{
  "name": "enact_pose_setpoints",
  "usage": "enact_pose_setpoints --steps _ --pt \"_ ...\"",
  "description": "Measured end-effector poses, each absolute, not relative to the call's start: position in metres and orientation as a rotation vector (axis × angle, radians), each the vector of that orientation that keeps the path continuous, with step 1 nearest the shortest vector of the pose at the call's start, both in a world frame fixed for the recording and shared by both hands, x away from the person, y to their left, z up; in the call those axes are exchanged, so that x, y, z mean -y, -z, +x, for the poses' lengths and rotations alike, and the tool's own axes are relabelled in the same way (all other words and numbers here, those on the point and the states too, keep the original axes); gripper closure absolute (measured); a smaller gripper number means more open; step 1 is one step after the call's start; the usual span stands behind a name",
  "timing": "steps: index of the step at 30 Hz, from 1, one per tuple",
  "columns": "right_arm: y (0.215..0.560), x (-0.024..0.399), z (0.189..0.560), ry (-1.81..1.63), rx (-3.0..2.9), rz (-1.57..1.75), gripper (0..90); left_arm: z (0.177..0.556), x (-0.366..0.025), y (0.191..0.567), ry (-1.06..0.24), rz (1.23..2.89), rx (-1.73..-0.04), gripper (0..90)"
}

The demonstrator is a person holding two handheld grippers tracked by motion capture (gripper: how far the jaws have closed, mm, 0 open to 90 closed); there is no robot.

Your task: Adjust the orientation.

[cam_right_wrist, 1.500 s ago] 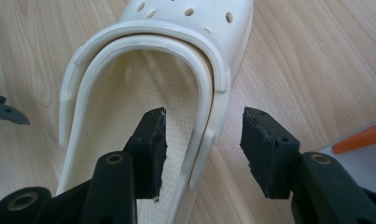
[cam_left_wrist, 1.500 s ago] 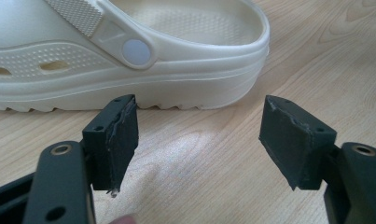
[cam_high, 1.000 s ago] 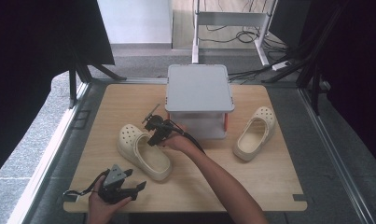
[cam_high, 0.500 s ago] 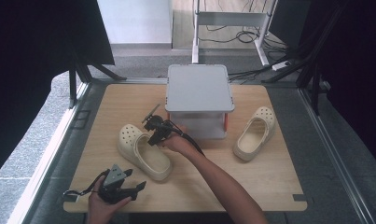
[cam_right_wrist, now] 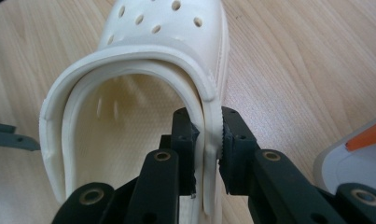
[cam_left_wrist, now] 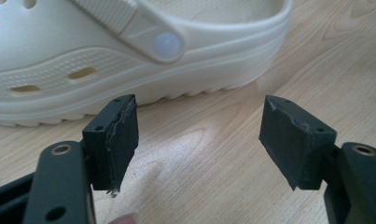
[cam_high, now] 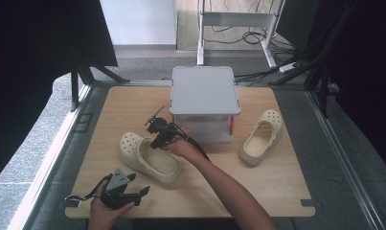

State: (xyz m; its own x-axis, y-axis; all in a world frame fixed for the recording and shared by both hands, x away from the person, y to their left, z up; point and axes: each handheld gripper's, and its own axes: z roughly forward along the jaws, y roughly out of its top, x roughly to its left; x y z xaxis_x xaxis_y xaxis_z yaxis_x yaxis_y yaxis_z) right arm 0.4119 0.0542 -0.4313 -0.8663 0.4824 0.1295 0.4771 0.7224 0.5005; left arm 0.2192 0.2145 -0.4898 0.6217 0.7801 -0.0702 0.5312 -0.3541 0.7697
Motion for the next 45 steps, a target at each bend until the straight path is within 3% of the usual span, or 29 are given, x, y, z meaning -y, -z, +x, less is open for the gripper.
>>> enact_pose_setpoints --steps 15,45 --pt "0.412 -0.018 0.391 -0.935 -2.859 0.811 78.4 0.22 -0.213 0.49 -0.388 2.045 -1.03 28.6" --pt "0.416 0.08 0.362 -1.005 -2.761 0.919 78.3 0.221 -0.213 0.49 -0.381 2.038 -1.036 28.6"
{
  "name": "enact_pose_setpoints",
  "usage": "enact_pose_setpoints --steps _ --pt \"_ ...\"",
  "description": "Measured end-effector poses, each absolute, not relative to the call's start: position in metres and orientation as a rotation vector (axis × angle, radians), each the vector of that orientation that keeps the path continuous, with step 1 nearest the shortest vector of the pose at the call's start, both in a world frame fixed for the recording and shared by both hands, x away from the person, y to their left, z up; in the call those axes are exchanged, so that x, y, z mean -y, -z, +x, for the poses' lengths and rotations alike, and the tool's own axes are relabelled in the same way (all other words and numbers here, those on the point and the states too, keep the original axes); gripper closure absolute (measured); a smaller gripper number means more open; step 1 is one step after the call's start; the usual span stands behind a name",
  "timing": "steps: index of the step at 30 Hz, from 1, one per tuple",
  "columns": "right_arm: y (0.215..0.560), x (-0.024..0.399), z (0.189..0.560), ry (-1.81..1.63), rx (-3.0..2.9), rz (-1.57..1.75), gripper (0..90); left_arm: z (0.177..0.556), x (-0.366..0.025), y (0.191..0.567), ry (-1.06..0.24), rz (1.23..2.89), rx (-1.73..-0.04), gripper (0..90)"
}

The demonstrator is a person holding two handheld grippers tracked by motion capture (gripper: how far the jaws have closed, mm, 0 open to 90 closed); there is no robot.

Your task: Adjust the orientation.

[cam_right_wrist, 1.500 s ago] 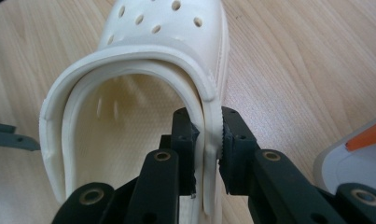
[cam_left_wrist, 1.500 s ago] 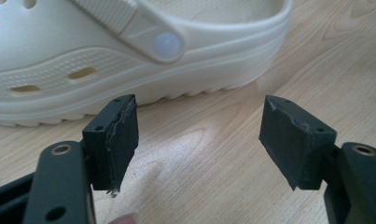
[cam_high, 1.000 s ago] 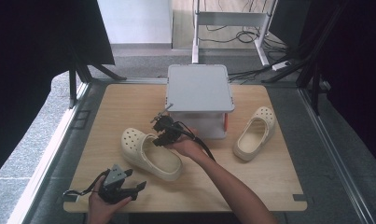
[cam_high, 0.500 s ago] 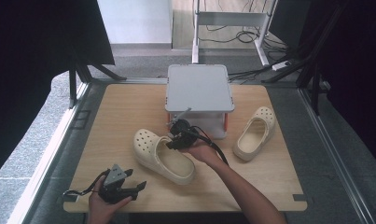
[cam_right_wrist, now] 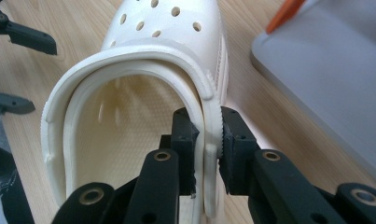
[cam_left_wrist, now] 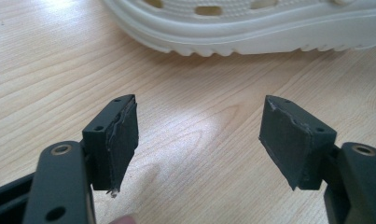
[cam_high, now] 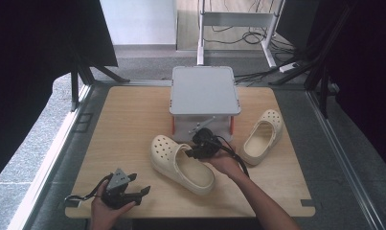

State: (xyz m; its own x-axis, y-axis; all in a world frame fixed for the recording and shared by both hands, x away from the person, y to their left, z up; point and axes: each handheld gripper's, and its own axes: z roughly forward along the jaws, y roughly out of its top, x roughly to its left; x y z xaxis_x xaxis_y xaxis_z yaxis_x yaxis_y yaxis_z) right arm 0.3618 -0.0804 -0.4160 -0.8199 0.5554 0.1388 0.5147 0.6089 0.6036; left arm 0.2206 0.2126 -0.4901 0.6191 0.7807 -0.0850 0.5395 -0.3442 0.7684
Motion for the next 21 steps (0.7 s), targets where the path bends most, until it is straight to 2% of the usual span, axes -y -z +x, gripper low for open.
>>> enact_pose_setpoints --steps 21 --pt "0.431 0.136 0.346 -1.001 -2.668 1.098 78.3 0.226 -0.21 0.491 -0.36 2.033 -1.027 28.6"
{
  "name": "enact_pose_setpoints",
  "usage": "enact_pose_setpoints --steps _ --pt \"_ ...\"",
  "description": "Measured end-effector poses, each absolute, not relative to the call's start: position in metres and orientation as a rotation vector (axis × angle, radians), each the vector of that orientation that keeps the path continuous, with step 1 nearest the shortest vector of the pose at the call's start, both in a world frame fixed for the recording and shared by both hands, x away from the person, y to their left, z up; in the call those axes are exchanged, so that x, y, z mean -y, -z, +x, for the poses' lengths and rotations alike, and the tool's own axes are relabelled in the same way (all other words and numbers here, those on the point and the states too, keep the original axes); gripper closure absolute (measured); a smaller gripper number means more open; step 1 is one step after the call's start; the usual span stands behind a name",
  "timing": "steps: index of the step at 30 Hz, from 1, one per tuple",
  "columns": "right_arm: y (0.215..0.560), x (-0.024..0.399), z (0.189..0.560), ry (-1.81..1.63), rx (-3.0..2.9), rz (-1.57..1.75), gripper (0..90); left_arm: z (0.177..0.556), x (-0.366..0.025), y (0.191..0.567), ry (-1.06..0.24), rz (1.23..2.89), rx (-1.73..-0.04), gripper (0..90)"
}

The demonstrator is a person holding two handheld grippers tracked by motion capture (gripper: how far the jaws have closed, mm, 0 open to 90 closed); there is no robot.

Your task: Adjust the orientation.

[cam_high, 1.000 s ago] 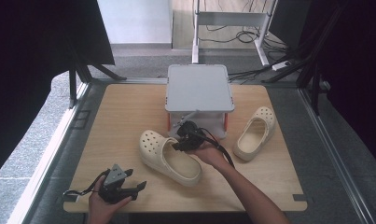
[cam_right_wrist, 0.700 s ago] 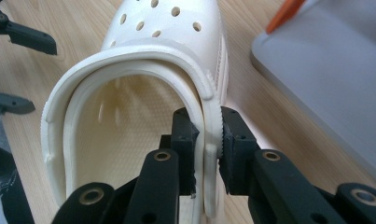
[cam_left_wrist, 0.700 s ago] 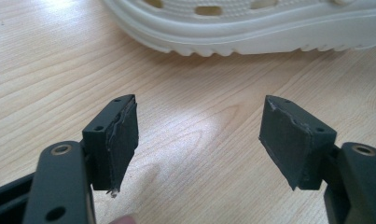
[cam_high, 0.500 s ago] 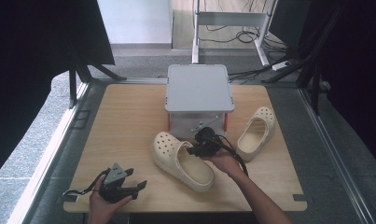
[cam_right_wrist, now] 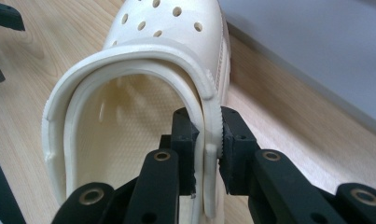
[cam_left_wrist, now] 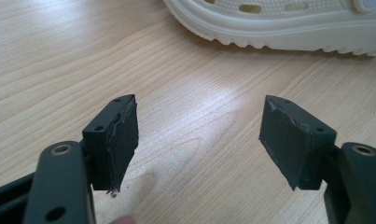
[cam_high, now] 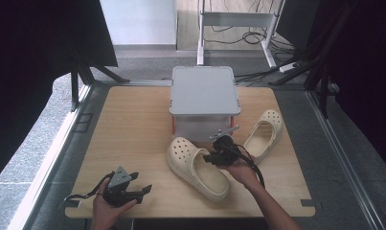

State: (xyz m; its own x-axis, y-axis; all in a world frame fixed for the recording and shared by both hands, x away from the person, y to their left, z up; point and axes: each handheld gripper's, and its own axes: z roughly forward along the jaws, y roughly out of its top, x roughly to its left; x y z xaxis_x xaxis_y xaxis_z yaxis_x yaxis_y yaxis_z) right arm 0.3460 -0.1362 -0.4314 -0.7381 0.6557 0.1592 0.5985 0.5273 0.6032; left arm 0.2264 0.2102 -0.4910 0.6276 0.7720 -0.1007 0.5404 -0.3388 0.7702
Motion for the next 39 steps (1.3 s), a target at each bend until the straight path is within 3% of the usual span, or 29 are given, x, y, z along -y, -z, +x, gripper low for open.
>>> enact_pose_setpoints --steps 21,25,31,39 --pt "0.45 0.16 0.338 -1.005 -2.64 1.176 76.7 0.227 -0.209 0.492 -0.356 2.042 -1.03 28.6" --pt "0.45 0.161 0.336 -1.025 -2.647 1.17 74.5 0.227 -0.209 0.492 -0.36 2.047 -1.031 28.6" --pt "0.445 0.165 0.334 -1.038 -2.655 1.149 62.9 0.227 -0.208 0.494 -0.359 2.053 -1.023 28.6" --pt "0.421 0.187 0.326 -1.123 -2.57 1.136 58.1 0.228 -0.209 0.493 -0.36 2.05 -1.027 28.6"
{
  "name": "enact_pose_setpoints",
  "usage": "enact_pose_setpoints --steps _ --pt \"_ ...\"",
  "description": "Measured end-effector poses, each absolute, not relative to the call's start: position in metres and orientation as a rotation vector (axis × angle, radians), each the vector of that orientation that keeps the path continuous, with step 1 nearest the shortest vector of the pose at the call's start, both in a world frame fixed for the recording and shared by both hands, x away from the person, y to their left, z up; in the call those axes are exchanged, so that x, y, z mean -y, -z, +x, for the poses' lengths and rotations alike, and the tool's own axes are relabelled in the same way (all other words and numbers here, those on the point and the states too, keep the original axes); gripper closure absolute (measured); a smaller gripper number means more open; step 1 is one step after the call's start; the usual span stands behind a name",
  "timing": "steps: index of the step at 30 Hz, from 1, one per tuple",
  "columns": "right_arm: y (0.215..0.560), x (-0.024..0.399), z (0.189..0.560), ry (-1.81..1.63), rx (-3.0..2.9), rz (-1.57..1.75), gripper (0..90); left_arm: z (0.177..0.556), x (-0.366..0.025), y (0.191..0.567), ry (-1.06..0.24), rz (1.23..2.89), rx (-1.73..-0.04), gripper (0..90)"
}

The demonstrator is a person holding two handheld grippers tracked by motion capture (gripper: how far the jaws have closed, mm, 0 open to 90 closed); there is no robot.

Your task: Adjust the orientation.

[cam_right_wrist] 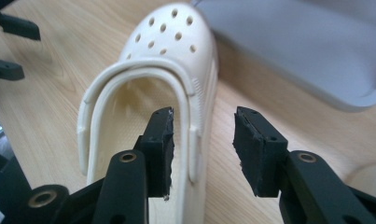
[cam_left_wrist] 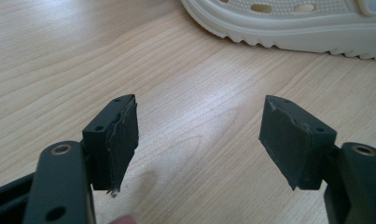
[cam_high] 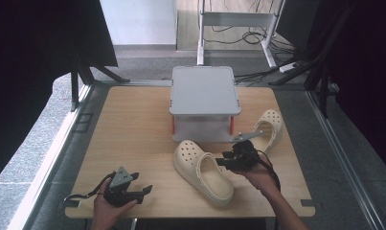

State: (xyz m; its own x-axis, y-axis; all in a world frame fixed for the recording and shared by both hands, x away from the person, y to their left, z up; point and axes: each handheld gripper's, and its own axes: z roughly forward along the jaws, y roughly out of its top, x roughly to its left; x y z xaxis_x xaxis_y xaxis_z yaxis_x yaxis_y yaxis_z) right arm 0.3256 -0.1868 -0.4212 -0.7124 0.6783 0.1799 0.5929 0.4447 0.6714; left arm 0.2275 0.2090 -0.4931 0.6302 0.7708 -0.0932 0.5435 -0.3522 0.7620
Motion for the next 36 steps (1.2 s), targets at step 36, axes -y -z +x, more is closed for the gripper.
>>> enact_pose_setpoints --steps 36 --pt "0.462 0.221 0.381 -0.847 -2.431 1.389 90.0 0.227 -0.209 0.492 -0.365 2.051 -1.035 28.6"
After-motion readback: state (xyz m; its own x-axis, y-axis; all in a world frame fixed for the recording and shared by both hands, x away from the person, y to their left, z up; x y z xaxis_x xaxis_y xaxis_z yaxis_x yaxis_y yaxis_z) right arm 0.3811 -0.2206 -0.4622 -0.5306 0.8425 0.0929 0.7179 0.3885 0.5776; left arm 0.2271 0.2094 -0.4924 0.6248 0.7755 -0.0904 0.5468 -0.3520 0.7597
